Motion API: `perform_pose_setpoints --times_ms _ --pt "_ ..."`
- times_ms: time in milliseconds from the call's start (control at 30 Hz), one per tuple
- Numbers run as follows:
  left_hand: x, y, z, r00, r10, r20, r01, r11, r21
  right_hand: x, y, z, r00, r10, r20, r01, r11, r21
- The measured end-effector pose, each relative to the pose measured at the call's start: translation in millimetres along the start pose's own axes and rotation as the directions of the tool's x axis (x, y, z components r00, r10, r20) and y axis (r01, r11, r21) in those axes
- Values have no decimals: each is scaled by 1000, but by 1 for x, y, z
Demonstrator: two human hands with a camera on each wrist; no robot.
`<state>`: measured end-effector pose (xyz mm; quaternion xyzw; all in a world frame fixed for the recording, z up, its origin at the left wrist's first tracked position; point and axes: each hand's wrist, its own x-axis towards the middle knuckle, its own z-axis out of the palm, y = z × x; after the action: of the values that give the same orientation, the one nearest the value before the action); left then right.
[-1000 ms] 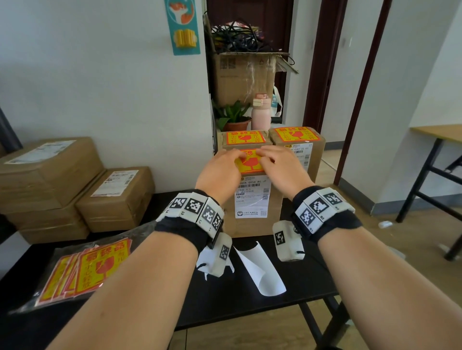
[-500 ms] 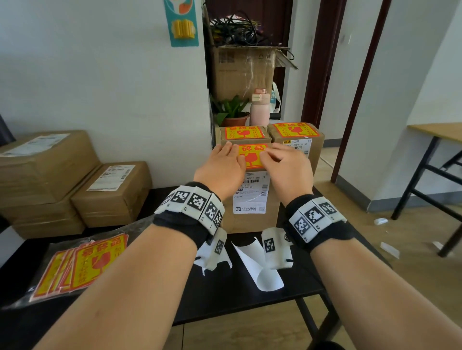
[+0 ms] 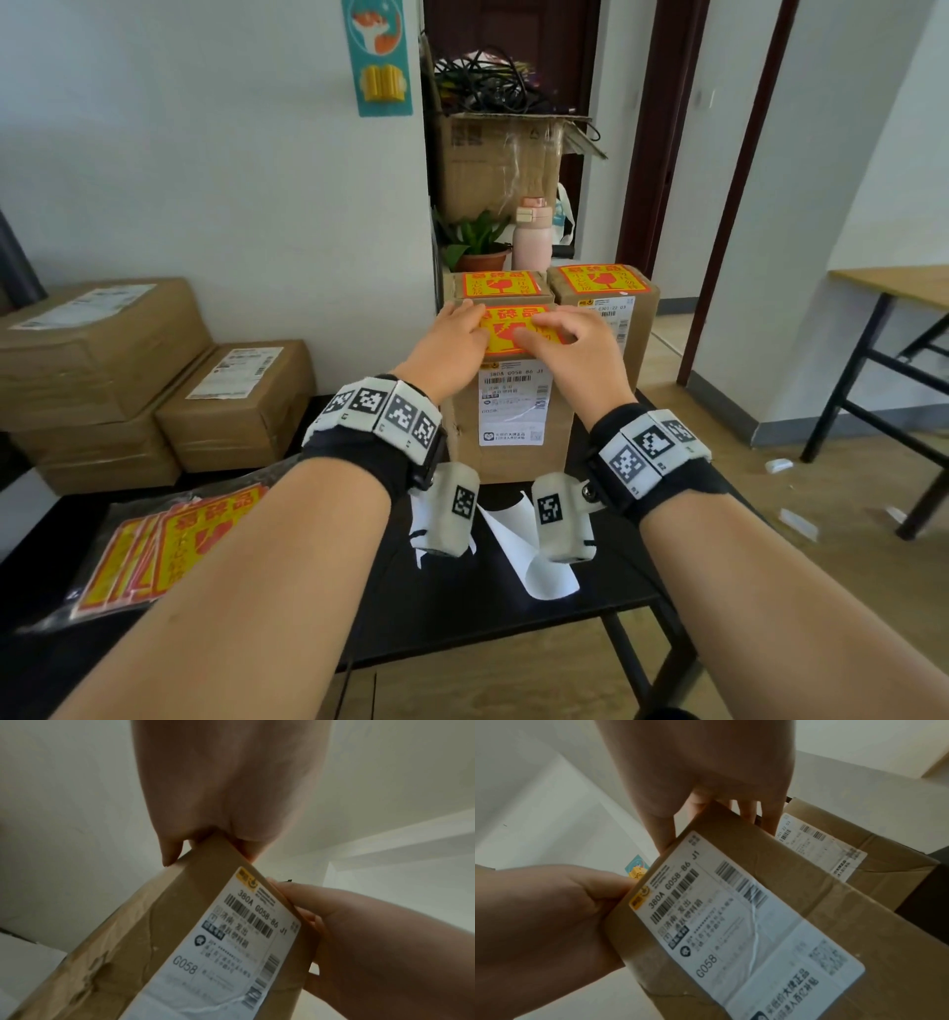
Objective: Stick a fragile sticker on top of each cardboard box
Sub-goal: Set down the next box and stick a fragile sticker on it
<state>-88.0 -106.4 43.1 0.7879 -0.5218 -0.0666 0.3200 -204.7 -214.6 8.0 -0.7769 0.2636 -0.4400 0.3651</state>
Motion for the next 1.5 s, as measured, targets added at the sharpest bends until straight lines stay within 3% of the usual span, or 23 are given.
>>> perform_pose_setpoints --times_ms 200,267,467,600,700,1233,1500 --pt "-5 -10 4 991 107 -85 -101 992 73 0 -5 3 999 22 28 -20 998 -57" --pt "-2 -17 6 986 66 -153 -52 995 89 -1 -5 2 998 30 52 -27 998 -49" --pt "-12 -18 3 991 -57 -119 45 994 -99 -7 -11 -3 995 76 67 -73 996 -49" --pt "-18 -16 -2 964 -176 -201 165 984 -68 -13 -5 -10 973 222 -58 -218 974 67" --pt "-20 -10 0 958 -214 -192 197 975 -108 -19 3 -12 954 290 -72 -283 955 85" --pt "10 70 55 982 -167 -88 124 922 -366 -7 26 -84 913 333 -237 -329 943 58" --pt "27 81 81 985 -156 -77 126 947 -296 7 48 -93 901 365 -236 -366 930 41"
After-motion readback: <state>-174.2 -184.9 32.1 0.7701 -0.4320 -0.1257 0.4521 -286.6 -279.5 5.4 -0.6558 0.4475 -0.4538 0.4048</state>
